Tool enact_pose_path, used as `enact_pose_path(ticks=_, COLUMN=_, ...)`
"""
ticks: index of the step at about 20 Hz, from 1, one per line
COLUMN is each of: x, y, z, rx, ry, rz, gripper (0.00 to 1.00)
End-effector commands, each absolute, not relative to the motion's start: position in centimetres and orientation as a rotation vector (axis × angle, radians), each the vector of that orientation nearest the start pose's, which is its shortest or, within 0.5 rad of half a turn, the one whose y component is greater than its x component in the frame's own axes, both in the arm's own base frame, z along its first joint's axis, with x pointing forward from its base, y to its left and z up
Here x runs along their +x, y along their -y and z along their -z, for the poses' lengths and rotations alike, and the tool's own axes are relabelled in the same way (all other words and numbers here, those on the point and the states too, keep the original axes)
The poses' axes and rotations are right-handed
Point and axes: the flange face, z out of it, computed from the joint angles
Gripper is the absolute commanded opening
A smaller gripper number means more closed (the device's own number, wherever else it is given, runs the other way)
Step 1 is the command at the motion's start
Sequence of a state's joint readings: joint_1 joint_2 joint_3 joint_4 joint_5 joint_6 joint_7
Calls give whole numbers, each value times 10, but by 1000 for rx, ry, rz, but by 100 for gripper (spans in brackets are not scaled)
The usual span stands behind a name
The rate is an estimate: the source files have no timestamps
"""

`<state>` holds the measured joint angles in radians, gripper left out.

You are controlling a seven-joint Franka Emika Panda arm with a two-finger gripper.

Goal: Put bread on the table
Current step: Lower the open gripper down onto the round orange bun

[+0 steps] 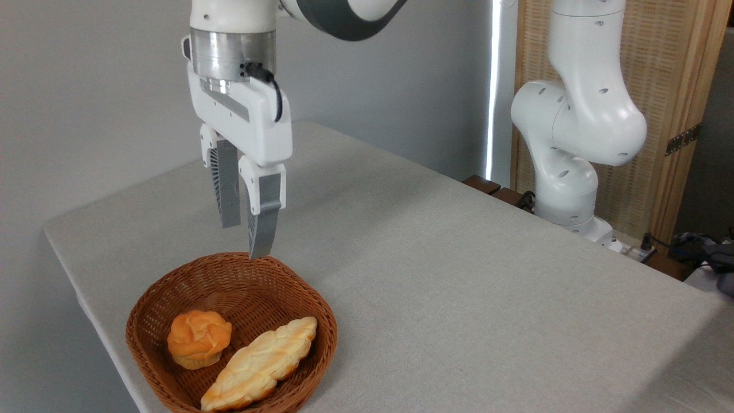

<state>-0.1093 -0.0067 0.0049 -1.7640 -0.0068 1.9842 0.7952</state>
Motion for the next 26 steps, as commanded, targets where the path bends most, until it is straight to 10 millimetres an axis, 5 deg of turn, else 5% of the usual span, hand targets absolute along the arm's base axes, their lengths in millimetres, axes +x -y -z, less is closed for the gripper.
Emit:
enact_pose_path(ticks=1, x=581, y=60, z=-555, rx=-2639, ry=-1466, rz=384, gripper=100)
enact_pose_path(ticks=17, x=611, y=80, z=-464, rx=-2502, ry=-1589, rz=477, gripper=100)
enact_pose_path(ticks=19, x=613, y=95, z=-457, rx=-2479, ry=-1614, rz=509, gripper=100)
enact_pose_path(ticks=26, x=622, y=99, z=-445, rx=-2454, ry=-1605, rz=563, gripper=100)
